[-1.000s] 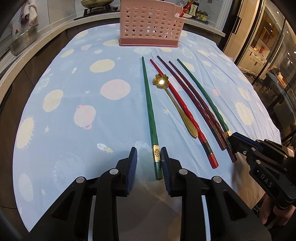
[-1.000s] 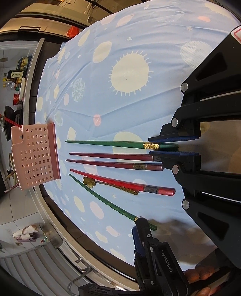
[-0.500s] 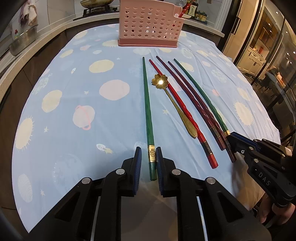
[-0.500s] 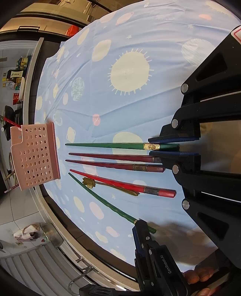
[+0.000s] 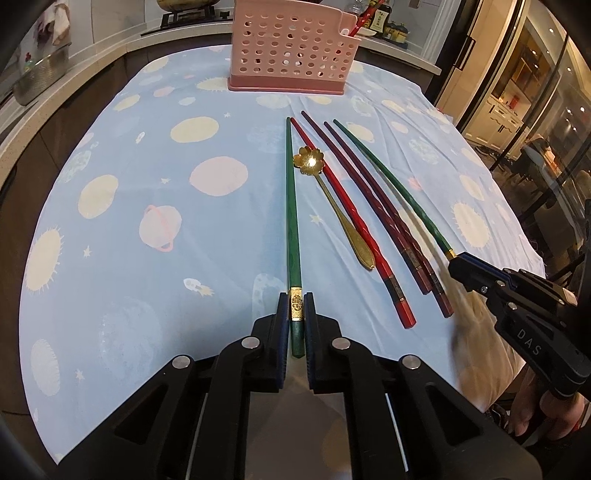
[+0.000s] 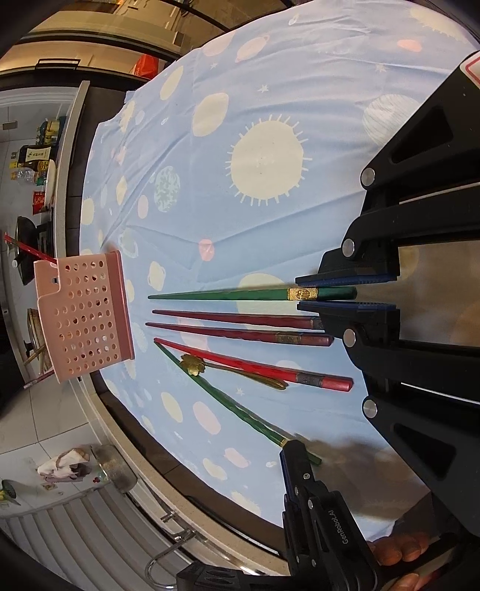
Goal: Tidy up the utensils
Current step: 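Lift both green chopsticks and carry them over the pink holder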
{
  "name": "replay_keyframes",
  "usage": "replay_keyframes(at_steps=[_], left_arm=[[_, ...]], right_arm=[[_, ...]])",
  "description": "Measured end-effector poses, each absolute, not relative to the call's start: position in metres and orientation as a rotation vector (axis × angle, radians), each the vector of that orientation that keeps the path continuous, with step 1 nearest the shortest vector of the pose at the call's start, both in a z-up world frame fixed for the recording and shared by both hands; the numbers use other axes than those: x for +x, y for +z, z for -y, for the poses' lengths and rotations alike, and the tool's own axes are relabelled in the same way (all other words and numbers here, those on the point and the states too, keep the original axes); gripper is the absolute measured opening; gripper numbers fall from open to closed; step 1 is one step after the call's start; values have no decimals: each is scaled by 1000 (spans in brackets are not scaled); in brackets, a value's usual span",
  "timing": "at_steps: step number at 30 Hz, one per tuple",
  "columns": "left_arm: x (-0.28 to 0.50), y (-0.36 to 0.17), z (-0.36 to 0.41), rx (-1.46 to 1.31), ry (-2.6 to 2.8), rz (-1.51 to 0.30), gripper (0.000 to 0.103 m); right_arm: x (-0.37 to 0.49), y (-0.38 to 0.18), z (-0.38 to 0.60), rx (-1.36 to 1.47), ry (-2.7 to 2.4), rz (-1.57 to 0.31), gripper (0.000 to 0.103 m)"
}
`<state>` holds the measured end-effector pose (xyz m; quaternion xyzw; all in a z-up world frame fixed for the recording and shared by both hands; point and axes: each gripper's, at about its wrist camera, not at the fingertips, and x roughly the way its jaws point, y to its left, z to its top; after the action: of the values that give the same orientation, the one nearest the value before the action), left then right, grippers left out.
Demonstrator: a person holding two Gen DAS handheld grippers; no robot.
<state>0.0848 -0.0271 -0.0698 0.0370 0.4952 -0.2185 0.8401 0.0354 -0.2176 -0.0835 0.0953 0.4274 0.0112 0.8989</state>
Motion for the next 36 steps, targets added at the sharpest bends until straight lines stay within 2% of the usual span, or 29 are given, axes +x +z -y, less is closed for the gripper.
replay_keyframes(at_steps=[21,36], left_arm=[[124,74,20,13,-460,-690,7],[184,131,34,5,-432,-561,7]], right_arm=[[65,42,261,211,11,-537,8],[125,89,271,202,39,-444,8]])
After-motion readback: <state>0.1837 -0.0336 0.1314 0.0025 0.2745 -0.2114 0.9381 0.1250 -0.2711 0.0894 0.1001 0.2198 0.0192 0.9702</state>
